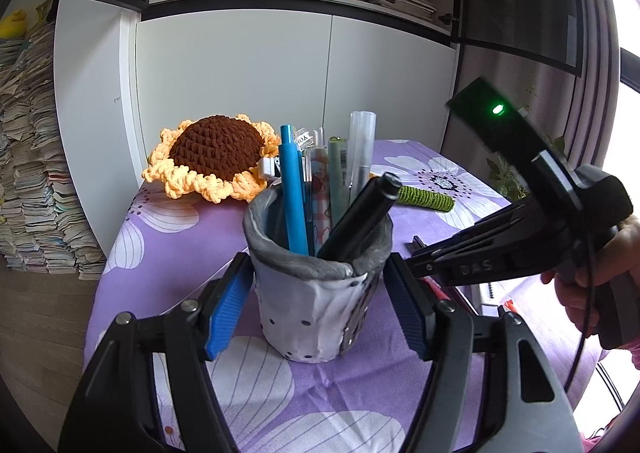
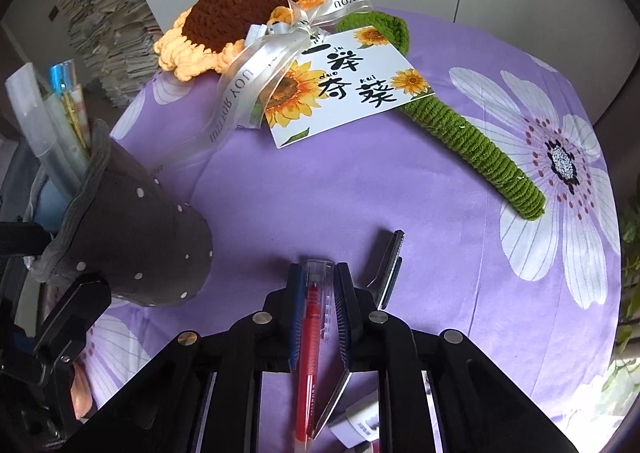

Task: Organize stationery
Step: 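Lift the red gel pen and insert it into the held cup, then release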

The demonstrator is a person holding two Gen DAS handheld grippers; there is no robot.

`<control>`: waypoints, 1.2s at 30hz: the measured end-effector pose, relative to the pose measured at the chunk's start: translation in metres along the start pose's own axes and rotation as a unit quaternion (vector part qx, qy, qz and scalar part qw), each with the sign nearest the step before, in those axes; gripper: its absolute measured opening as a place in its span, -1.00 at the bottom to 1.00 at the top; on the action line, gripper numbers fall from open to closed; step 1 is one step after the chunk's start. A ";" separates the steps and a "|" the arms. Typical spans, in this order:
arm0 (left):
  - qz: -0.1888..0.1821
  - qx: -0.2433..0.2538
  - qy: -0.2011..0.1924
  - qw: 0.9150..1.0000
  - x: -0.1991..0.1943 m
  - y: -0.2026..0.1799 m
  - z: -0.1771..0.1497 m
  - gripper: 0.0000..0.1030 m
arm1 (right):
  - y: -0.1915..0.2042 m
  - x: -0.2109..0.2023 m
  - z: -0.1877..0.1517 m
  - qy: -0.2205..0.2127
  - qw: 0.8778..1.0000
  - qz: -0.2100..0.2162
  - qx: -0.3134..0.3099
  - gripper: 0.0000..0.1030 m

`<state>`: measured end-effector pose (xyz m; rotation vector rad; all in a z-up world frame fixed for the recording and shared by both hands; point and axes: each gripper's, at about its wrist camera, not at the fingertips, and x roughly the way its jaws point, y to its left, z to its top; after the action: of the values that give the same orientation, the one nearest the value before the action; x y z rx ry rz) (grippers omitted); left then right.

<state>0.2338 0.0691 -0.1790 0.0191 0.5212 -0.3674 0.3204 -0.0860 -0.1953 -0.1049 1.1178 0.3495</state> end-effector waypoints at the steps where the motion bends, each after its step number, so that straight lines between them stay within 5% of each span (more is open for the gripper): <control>1: 0.000 0.000 0.000 1.000 0.000 0.000 0.000 0.30 | 0.001 -0.005 -0.001 -0.007 1.000 0.002 -0.001 -0.69; 12: 0.000 0.001 0.000 1.000 0.000 0.000 0.000 0.30 | 0.016 -0.114 -0.023 -0.131 0.991 0.032 -0.021 -0.69; 23: 0.000 0.001 0.000 1.000 0.000 0.000 0.000 0.30 | 0.053 -0.198 -0.003 -0.266 0.960 0.051 -0.063 -0.70; 30: 0.000 0.001 0.000 1.000 0.000 -0.001 0.000 0.30 | 0.078 -0.212 0.019 -0.298 0.948 0.068 -0.092 -0.70; 36: 0.000 0.000 0.000 1.000 0.000 0.000 0.000 0.30 | 0.094 -0.183 0.028 -0.279 0.951 0.081 -0.105 -0.70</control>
<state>0.2336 0.0688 -0.1788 0.0202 0.5213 -0.3674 0.2427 -0.0315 -0.0108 -0.0942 0.5260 0.6025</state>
